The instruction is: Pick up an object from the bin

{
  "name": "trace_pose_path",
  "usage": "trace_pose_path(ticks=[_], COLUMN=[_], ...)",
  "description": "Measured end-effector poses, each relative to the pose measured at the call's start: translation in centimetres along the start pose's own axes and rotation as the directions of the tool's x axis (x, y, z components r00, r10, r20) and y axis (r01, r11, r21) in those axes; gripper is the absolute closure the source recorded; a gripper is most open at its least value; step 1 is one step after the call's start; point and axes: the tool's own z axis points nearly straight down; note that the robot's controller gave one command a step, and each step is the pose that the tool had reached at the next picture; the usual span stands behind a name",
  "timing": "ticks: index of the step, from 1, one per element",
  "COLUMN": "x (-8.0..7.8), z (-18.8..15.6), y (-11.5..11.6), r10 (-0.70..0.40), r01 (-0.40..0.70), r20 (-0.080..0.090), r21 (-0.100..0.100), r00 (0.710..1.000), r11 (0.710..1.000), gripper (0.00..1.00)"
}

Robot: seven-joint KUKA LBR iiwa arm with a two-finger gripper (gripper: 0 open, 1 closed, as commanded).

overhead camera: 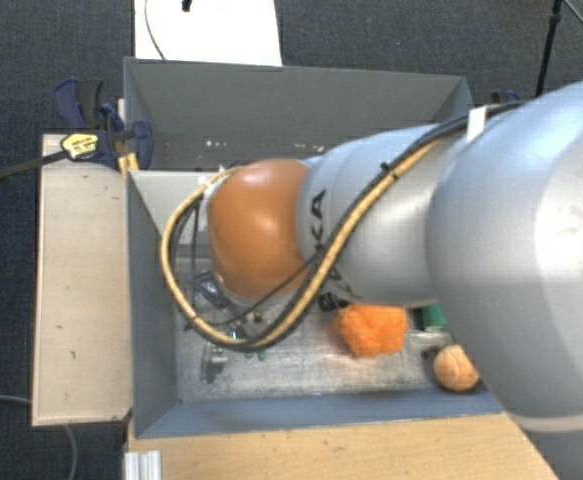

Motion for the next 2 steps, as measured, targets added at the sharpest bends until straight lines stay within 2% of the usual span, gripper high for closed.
trace_pose_path(ticks=[1, 2], x=[-0.25, 0.47], z=[-0.40, 0.23], y=[-0.08, -0.54], r10=[0.006, -0.218], r01=[-0.006, 0.218], r20=[0.007, 0.008], r21=[-0.002, 0.000], r00=[1.000, 0.976], r11=[1.000, 0.976], gripper=[0.00, 0.00])
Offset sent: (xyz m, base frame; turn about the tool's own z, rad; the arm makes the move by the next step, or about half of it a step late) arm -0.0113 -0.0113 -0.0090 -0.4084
